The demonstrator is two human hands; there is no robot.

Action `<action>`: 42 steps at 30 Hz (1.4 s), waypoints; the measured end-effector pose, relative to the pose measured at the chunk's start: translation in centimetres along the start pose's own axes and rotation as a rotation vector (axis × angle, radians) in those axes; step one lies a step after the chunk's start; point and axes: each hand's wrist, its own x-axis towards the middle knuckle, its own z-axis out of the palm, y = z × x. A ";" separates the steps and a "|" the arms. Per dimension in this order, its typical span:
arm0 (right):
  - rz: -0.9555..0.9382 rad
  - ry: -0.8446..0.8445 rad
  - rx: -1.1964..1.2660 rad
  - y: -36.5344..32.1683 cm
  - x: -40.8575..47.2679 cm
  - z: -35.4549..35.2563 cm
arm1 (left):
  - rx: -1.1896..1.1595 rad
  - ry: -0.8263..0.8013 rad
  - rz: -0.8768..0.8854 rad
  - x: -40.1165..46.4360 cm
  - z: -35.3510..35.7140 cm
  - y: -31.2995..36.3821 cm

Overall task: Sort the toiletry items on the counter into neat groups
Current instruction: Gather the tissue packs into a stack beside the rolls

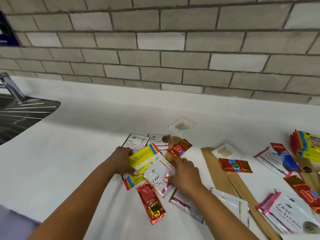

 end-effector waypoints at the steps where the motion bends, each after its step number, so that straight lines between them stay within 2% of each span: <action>1: 0.010 0.003 0.011 0.2 0.0 0.0 | -0.064 0.029 0.004 0.2 -0.2 -0.3; 5: 0.034 0.020 0.022 0.5 0.0 -0.2 | -0.270 0.173 0.028 0.3 -1.7 -0.8; 9: 0.078 -0.018 0.069 0.4 0.1 -0.8 | -0.374 0.432 0.177 -0.1 -3.2 -0.2; 13: 0.132 0.068 0.530 0.3 -0.1 -3.0 | -0.548 0.644 0.515 0.6 -2.8 1.0; 15: 0.141 0.044 0.784 0.0 -0.4 -4.5 | -0.605 0.665 0.627 0.6 -2.5 2.3; 17: 0.133 -0.016 0.956 0.3 -0.7 -5.8 | -0.681 0.630 0.660 0.4 -2.0 4.5; 21: 0.120 -0.056 1.029 2.6 -1.0 -7.8 | -0.852 0.520 0.724 0.6 -0.7 9.2; 24: 0.128 -0.025 1.059 5.5 -1.6 -9.6 | -0.851 0.507 0.740 1.4 0.2 13.0; 26: 0.141 -0.068 1.101 7.9 -2.2 -11.1 | -0.854 0.516 0.747 2.0 1.0 15.7; 29: 0.137 -0.151 1.197 11.6 -3.1 -13.4 | -0.848 0.381 0.833 2.4 2.1 20.7; 32: 0.151 -0.055 1.294 15.8 -3.5 -15.7 | -0.757 0.218 0.933 2.5 3.6 26.5; 34: 0.203 0.036 1.369 18.7 -3.8 -17.4 | -0.810 0.116 0.930 2.6 4.8 30.5; 36: 0.252 0.141 1.443 21.7 -3.9 -19.2 | -0.919 0.075 0.896 2.6 5.9 34.4; 38: 0.309 0.276 1.546 24.8 -3.9 -21.1 | -1.023 0.041 0.770 2.4 6.7 38.0; 39: 0.344 0.357 1.582 26.3 -3.9 -22.0 | -1.101 -0.032 0.653 2.2 7.0 39.7; 42: 0.404 0.579 1.655 30.6 -3.7 -24.6 | -1.248 -0.434 0.321 1.9 8.0 43.7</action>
